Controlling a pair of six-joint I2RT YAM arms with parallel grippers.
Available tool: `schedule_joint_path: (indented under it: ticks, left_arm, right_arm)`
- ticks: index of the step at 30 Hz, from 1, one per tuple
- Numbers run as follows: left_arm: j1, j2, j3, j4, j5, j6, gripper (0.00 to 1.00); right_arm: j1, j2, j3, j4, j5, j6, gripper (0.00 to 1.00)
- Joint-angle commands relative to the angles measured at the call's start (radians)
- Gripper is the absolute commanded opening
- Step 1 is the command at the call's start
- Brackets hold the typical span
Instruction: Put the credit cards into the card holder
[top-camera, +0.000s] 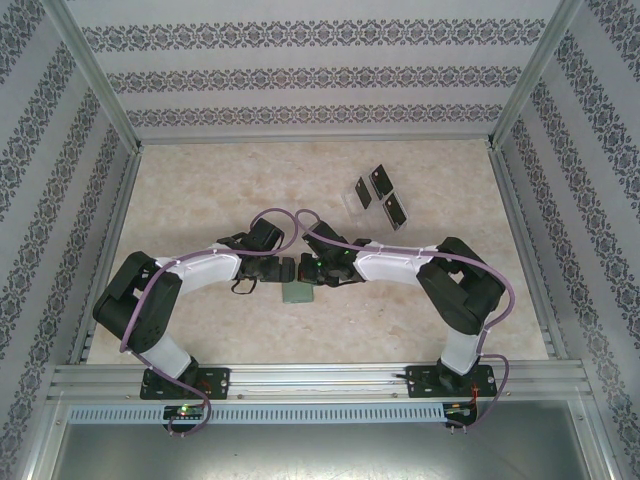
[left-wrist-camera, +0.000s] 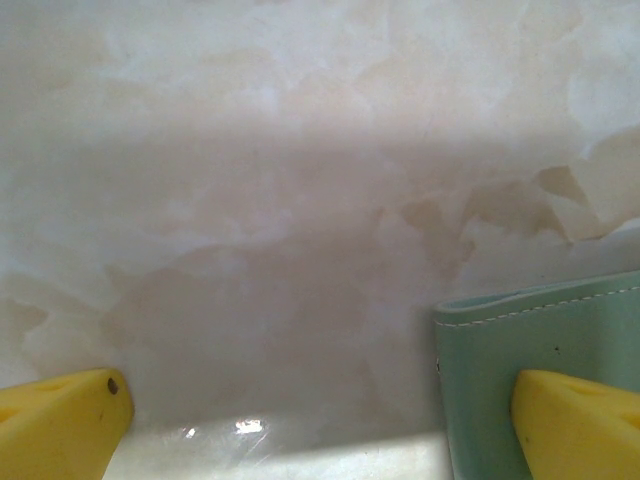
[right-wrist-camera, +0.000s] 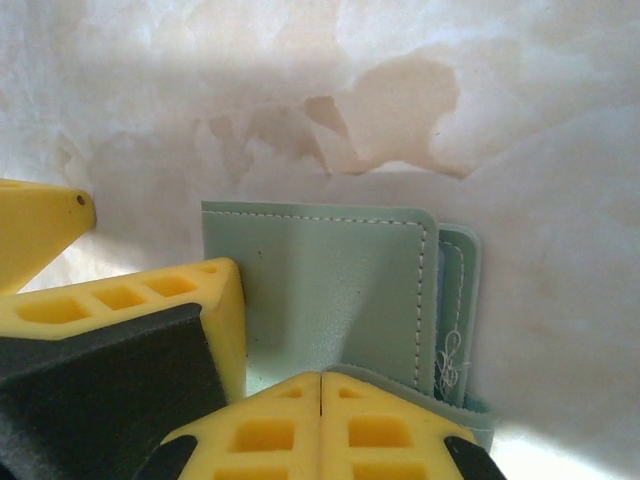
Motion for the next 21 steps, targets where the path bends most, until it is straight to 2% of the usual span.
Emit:
schedule_joint_path:
  ticks: [1, 12, 21]
  left_arm:
    - [-0.006, 0.055, -0.057, -0.005, 0.006, -0.008, 1.00]
    - [-0.007, 0.054, -0.053, -0.009, 0.007, -0.007, 1.00]
    - [-0.007, 0.054, -0.051, -0.012, 0.001, -0.004, 1.00]
  right_arm:
    - [0.020, 0.035, 0.019, -0.032, -0.009, -0.013, 0.00]
    - [0.043, 0.090, 0.051, -0.120, 0.005, -0.030, 0.00]
    - [0.057, 0.028, 0.032, -0.133, 0.020, -0.053, 0.00]
